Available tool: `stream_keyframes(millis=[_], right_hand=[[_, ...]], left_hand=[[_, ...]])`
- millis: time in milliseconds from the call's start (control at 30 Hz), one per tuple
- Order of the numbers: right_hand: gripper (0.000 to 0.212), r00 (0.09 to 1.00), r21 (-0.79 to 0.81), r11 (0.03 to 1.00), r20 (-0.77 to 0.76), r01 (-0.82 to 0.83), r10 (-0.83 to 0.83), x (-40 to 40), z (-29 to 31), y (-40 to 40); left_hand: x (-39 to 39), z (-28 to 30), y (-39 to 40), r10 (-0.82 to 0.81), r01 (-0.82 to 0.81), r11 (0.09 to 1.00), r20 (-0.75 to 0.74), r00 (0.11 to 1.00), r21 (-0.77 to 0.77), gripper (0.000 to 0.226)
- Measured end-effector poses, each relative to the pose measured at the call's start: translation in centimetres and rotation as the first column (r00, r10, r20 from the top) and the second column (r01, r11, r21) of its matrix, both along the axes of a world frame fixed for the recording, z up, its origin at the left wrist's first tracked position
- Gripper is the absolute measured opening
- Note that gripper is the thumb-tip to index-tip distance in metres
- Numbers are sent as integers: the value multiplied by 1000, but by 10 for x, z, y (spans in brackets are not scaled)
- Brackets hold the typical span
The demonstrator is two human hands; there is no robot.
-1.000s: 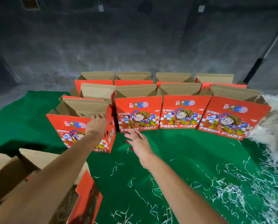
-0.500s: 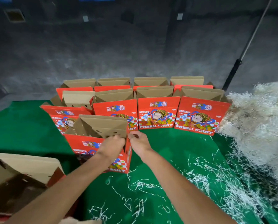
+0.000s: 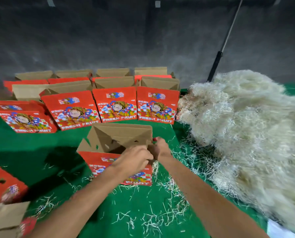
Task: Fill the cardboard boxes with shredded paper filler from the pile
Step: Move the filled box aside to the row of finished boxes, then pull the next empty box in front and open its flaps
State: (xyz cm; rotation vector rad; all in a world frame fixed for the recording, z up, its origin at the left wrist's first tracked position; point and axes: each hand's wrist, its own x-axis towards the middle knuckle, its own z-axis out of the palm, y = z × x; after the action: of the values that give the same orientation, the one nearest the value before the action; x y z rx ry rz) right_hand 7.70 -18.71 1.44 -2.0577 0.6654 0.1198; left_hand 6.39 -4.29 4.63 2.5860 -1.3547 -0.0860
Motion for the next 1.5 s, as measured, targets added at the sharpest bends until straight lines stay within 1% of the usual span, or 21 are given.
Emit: stream_keyframes(millis=[67, 133, 200, 333, 400, 467, 500, 567, 600, 633, 700, 767, 900, 967, 1033, 1133, 1200, 1267, 1333, 1400, 1500], right_hand=[[17, 999, -43, 999, -37, 11, -12, -13, -5, -25], [15, 998, -89, 996, -65, -29, 23, -26, -5, -49], [22, 995, -112, 992, -93, -52, 42, -38, -3, -70], [30, 995, -57, 998, -94, 11, -17, -75, -6, -117], [25, 996, -19, 1000, -85, -8, 6, -104, -12, -135], [10, 992, -2, 1000, -125, -15, 14, -128, -17, -142], [9, 994, 18, 1000, -109, -19, 21, -138, -16, -144], [15, 997, 117, 993, -79, 10, -1, -148, -14, -150], [11, 997, 135, 991, -78, 9, 1, -153, -11, -156], [12, 998, 114, 993, -66, 2, 6, -157, -7, -164], [24, 1000, 103, 995, -14, 19, -18, -165, 1, -185], [24, 991, 81, 994, 103, 72, -80, -174, 15, -209], [19, 949, 38, 973, 215, 226, -229, -175, 42, -258], [22, 936, -46, 967, 267, 251, -230, -173, 49, -280], [32, 930, -141, 953, 297, 269, -218, -169, 55, -300], [47, 928, -261, 922, 317, 285, -197, -159, 67, -339], [51, 931, -374, 884, 331, 281, -156, -146, 78, -370], [51, 944, -484, 843, 320, 233, -77, -129, 91, -401], [49, 954, -585, 792, 299, 175, 11, -111, 101, -429], [50, 959, -696, 703, 276, 148, 71, -91, 107, -457], [62, 979, -792, 598, 196, 124, 56, -60, 108, -498]], left_hand=[[-19, 3, -21, -16, 14, 999, -64, 998, -33, 18], [-34, 5, -43, -42, 35, 997, -111, 993, -63, 25], [-45, 4, -65, -25, 13, 997, -150, 988, -81, 20], [-76, 1, -100, -36, -13, 982, -254, 966, -186, 28], [-96, -5, -112, -79, 17, 974, -267, 960, -226, 27], [-113, -10, -121, -86, 15, 973, -302, 950, -232, 25], [-118, -13, -126, -76, -3, 973, -332, 940, -229, 25], [-124, -15, -139, -48, -44, 972, -377, 925, -230, 23], [-125, -13, -148, -51, -51, 968, -396, 917, -244, 22], [-126, -12, -157, -69, -46, 964, -415, 907, -261, 21], [-125, -8, -179, -82, -49, 959, -438, 895, -280, 19], [-123, -9, -205, -67, -95, 947, -478, 876, -307, 18], [-110, -5, -258, -56, -173, 917, -544, 837, -360, 22], [-100, 1, -283, -30, -201, 909, -538, 842, -365, 31], [-88, 7, -306, -23, -208, 905, -531, 847, -371, 38], [-68, 18, -342, -73, -165, 902, -518, 852, -399, 41], [-53, 28, -371, -88, -159, 896, -517, 852, -415, 43], [-39, 37, -400, -86, -155, 893, -500, 861, -422, 46], [-23, 46, -431, -75, -154, 897, -488, 870, -413, 46], [-8, 52, -459, -53, -168, 905, -498, 866, -390, 45], [12, 55, -495, -50, -181, 912, -540, 840, -367, 39]])
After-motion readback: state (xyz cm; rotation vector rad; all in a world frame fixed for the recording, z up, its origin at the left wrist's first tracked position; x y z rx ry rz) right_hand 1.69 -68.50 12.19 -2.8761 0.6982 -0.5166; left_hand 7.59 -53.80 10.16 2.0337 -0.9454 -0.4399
